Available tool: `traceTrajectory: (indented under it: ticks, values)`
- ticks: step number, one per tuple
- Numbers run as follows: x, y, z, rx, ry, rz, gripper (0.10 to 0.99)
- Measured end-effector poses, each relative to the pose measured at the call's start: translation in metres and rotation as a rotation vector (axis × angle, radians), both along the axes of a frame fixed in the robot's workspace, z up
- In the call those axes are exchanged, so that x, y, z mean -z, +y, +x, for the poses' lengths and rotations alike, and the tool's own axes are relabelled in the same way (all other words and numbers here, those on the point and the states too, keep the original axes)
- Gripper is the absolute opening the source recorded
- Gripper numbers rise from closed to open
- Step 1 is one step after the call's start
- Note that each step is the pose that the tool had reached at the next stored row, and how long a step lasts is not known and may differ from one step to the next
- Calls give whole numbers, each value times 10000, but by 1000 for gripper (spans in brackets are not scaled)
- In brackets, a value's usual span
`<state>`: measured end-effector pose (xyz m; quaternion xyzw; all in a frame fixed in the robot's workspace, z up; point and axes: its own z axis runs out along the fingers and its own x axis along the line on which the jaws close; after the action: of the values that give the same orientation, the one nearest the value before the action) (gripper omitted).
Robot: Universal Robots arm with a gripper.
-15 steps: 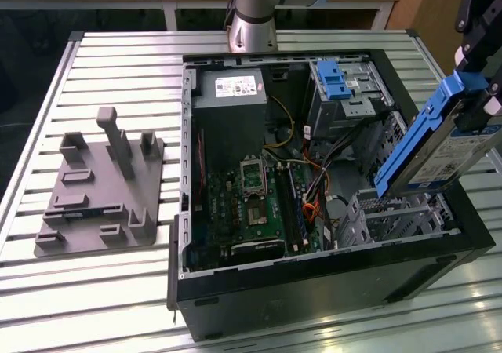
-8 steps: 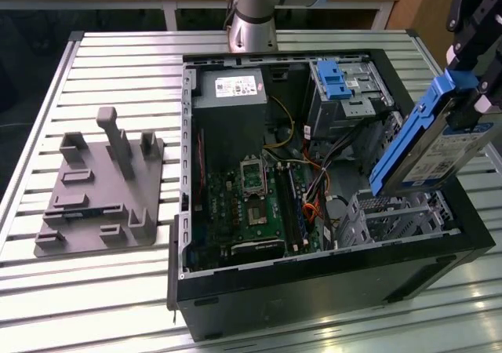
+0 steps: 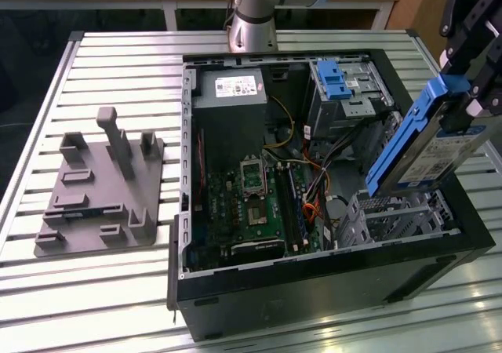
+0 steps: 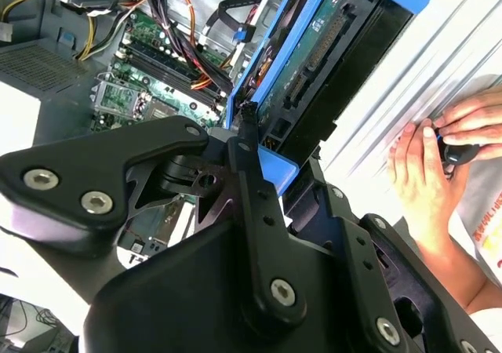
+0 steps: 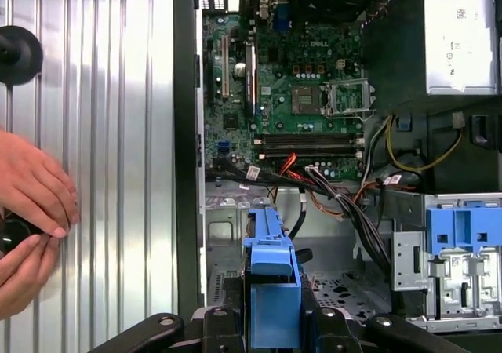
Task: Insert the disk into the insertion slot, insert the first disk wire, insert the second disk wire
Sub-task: 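Insert the disk into the insertion slot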
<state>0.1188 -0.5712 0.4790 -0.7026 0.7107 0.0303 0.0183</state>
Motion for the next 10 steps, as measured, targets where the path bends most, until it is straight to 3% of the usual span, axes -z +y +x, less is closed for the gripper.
traceTrajectory:
  ticks: [10]
  values:
    - [41,12,10,-12,0,0,365]
